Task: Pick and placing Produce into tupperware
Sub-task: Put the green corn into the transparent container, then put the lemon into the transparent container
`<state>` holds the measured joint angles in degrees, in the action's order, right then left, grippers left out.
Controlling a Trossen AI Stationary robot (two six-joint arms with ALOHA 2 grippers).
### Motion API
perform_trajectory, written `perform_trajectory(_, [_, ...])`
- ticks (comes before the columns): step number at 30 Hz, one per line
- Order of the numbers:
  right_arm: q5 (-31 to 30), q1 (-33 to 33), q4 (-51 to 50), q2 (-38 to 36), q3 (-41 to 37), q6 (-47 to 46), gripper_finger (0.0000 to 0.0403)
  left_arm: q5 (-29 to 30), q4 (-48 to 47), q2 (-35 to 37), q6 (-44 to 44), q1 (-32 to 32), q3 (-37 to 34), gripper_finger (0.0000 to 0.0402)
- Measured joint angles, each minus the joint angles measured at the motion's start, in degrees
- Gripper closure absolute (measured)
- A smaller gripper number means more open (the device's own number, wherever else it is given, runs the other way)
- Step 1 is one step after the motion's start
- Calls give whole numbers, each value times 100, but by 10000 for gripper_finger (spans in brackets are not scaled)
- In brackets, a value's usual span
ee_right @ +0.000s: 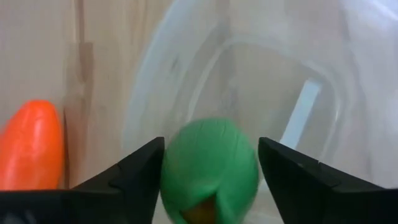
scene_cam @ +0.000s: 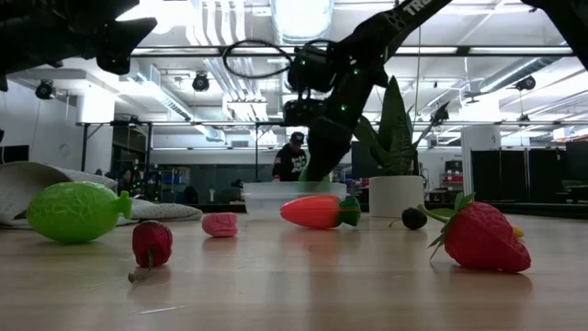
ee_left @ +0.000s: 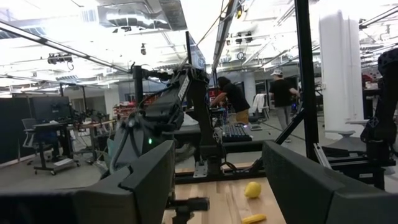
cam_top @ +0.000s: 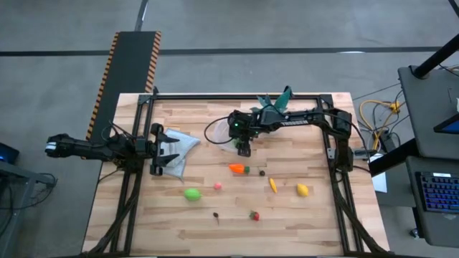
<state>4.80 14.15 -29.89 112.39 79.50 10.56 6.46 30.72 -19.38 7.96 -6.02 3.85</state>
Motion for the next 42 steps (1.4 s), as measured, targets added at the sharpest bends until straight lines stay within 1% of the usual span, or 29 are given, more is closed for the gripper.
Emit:
perform_trajectory(4, [7, 0, 0, -67, 84, 45, 123, 1, 14, 4, 38, 1, -18, 171])
perform_trajectory(8, [-35, 0, -32, -54, 117, 60, 112, 2, 30, 0, 40, 2, -25, 171])
perform_trajectory(17, [-36, 2, -422, -108, 663, 52, 119, 0, 31, 2, 40, 2, -27, 171])
perform_trajectory(21, [-36, -11, -453, -372, 772, 44, 124, 2, 32, 4, 40, 2, -27, 171])
perform_trajectory(28, [-33, -150, -757, -1381, 782, -19, 129, 0, 28, 13, 40, 2, -40, 171])
perform_trajectory(35, [-58, -622, -1307, -2662, 664, -349, 129, 0, 22, 44, 40, 1, -46, 171])
perform_trajectory(36, [-136, -726, -1344, -2830, 607, -439, 129, 2, 22, 44, 40, 1, -46, 171])
perform_trajectory(38, [-483, -983, -1409, -3190, 447, -600, 129, 2, 22, 42, 40, 0, -45, 171])
perform_trajectory(42, [-1450, -1601, -1774, -3843, 142, -1020, 129, 2, 24, 52, 40, 2, -45, 171])
